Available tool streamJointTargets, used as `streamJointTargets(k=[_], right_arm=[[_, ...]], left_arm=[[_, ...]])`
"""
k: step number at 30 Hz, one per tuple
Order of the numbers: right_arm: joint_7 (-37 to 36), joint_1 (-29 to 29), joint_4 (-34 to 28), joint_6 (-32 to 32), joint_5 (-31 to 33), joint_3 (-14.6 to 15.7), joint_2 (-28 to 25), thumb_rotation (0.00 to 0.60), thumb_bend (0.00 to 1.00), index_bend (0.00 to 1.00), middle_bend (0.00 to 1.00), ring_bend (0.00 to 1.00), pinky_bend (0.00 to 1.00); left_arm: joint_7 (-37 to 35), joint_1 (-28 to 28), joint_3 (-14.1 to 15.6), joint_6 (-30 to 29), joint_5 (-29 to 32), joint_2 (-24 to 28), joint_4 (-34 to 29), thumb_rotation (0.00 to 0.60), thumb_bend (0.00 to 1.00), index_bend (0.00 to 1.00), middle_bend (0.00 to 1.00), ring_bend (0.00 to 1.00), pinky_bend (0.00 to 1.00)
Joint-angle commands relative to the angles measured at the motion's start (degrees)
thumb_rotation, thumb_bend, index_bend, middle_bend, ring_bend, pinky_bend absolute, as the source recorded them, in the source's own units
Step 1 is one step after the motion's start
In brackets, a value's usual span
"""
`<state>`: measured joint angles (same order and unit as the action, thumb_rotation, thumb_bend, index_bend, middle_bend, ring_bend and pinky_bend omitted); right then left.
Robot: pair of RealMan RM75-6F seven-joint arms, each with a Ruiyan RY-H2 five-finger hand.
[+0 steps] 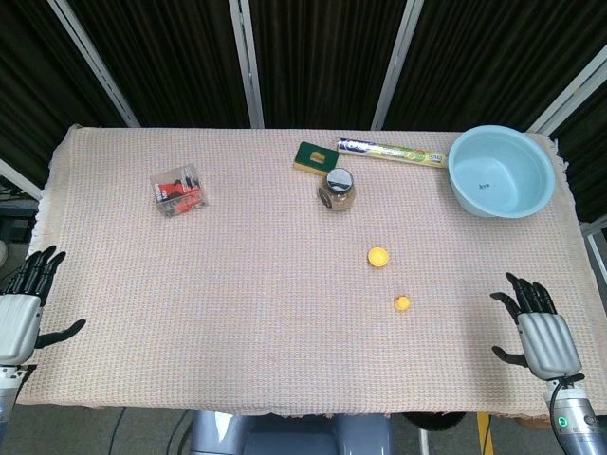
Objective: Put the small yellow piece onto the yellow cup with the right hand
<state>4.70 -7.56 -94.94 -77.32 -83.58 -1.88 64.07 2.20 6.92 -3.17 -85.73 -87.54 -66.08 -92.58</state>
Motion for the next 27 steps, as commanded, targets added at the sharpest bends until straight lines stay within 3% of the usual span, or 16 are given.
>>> streamJointTargets(k=[1,17,27], right_arm=[[-0.44,-0.08,-0.01,0.15,0.19,-0.11,0.10,0.600,0.00,0.23,0.00,0.00,0.00],[0.10,-0.90,-1.26,2.00,-0.92,0.88,0.33,0.600,0.03,0.22,0.00,0.00,0.00],[11.92,-5.49,2.20,9.84,3.07,0.08,7.69,0.600,0.06,0.22,0.00,0.00,0.00]], left_arm=[[0.28,-0.02,0.21,0.22,0.06,0.07,-0.11,0.600,0.00,0.00,0.00,0.00,0.20],[-0.03,-0.35,0.57,0.12,0.11,0.18,-0.15,0.600,0.00,0.00,0.00,0.00,0.20],[1.44,-0.47,1.11,-0.47,-1.27,0.28,-0.20,0.600,0.00,0.00,0.00,0.00,0.20]])
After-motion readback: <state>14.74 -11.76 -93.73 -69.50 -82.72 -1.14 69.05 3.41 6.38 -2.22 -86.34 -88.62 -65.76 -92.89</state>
